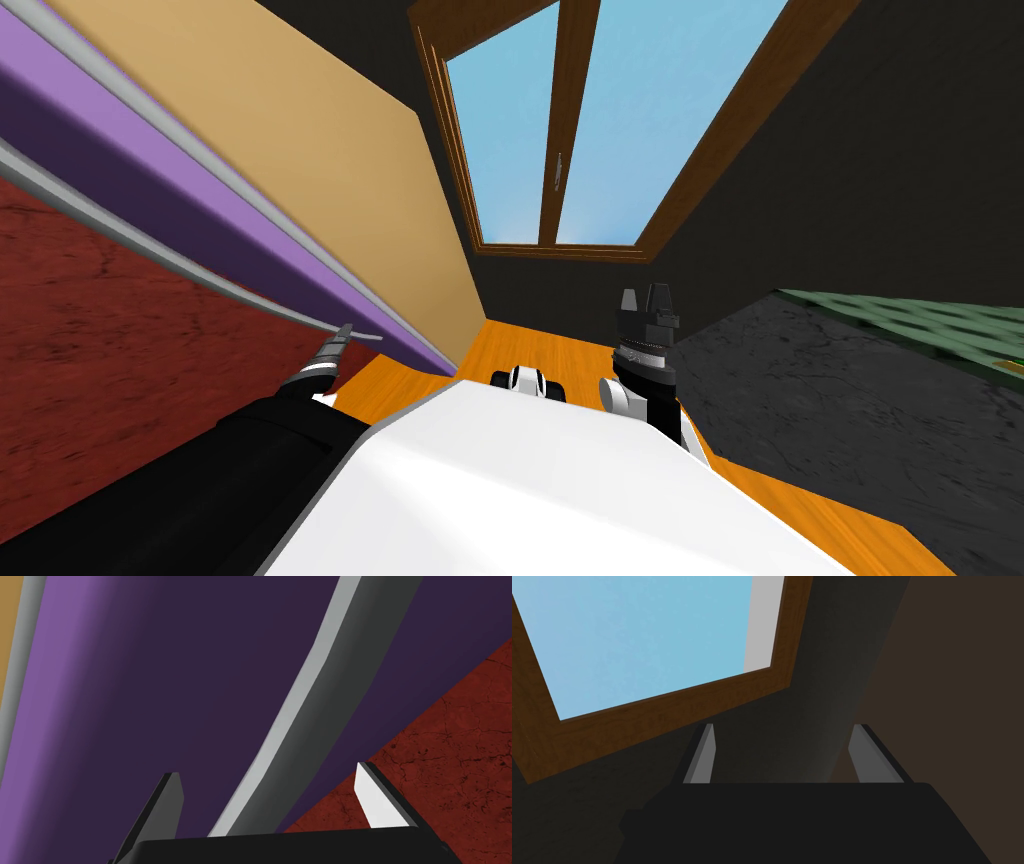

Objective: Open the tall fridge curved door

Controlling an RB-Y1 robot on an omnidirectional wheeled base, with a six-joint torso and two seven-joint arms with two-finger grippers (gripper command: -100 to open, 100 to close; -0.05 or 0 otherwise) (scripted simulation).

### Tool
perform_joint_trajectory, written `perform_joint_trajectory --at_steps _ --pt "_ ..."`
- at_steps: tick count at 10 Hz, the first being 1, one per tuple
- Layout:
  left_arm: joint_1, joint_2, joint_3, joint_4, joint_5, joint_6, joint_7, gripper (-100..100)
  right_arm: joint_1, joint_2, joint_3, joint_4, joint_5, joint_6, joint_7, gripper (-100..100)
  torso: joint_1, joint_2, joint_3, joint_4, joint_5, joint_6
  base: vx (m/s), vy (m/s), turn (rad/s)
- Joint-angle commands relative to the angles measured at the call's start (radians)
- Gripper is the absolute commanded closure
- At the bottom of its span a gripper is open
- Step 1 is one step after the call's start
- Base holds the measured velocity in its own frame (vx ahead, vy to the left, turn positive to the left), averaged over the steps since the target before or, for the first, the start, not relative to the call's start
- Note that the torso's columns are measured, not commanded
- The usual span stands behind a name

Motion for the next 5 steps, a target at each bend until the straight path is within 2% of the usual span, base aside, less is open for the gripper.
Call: perform_joint_trajectory --at_steps 1,2,3,4,5 --pt "0.0 0.002 0.0 0.001 0.0 0.003 0.001 -100 0.0 0.0 0.0 0.0 0.0 0.0 0.0 0 0.002 0.001 0.0 0.0 0.001 0.0 0.002 -0.007 0.001" --pt "0.0 0.002 0.0 0.001 0.0 0.003 0.001 100 0.0 0.0 0.0 0.0 0.0 0.0 0.0 0 0.003 0.001 0.001 0.0 0.001 0.0 0.0 0.0 0.0" --pt "0.011 0.006 -0.014 -0.01 -0.004 -0.019 0.014 100 0.0 0.0 0.0 0.0 0.0 0.0 0.0 0 0.001 0.001 0.0 0.0 0.0 0.001 -0.14 0.082 0.004" --pt "0.011 0.006 -0.014 -0.01 -0.004 -0.019 0.014 100 0.0 0.0 0.0 0.0 0.0 0.0 0.0 0 0.006 0.006 0.003 0.002 -0.001 0.001 -0.166 0.11 -0.037" --pt "0.02 0.011 -0.029 -0.02 -0.007 -0.042 0.028 100 0.0 0.0 0.0 0.0 0.0 0.0 0.0 0 0.01 0.005 0.003 0.003 -0.002 -0.001 -0.26 0.147 -0.019"
